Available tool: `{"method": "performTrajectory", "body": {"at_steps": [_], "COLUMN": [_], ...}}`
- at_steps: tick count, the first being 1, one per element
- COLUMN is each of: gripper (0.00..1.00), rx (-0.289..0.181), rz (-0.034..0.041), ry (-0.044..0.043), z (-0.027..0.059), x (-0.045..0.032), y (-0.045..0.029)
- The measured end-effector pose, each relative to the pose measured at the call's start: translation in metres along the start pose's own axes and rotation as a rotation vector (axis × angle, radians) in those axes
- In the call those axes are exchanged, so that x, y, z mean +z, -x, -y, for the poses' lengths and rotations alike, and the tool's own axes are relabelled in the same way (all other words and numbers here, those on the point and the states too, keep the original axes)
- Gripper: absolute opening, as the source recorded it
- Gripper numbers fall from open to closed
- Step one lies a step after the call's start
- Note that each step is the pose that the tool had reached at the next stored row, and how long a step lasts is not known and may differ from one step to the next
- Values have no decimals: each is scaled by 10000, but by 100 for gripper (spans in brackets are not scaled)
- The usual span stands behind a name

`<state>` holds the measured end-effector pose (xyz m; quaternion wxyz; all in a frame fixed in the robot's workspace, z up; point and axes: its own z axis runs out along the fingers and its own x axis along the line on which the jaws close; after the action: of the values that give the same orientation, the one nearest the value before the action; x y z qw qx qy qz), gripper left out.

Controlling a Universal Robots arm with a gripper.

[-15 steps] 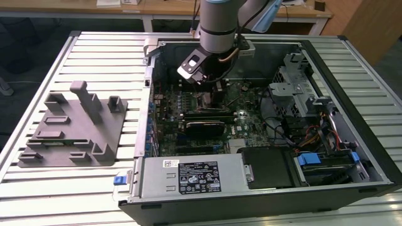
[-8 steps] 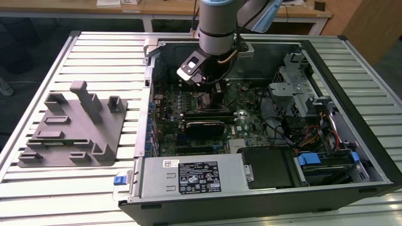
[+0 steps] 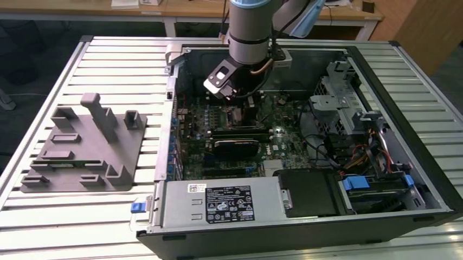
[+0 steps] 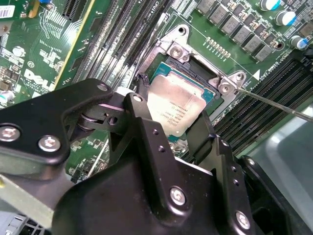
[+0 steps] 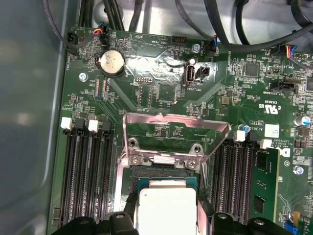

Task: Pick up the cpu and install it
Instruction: 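Place the cpu into insertion slot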

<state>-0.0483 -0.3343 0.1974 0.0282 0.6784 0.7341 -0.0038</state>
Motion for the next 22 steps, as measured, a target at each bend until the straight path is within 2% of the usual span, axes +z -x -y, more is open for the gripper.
{"method": "performTrajectory", "body": {"at_steps": [9, 17, 22], "gripper": [55, 55, 55], "rx": [10, 744, 773], "rz": [2, 26, 33], "ry": [-1, -36, -43], "z": [6, 7, 9], "x": [27, 50, 69], "y": [-15, -17, -17]}}
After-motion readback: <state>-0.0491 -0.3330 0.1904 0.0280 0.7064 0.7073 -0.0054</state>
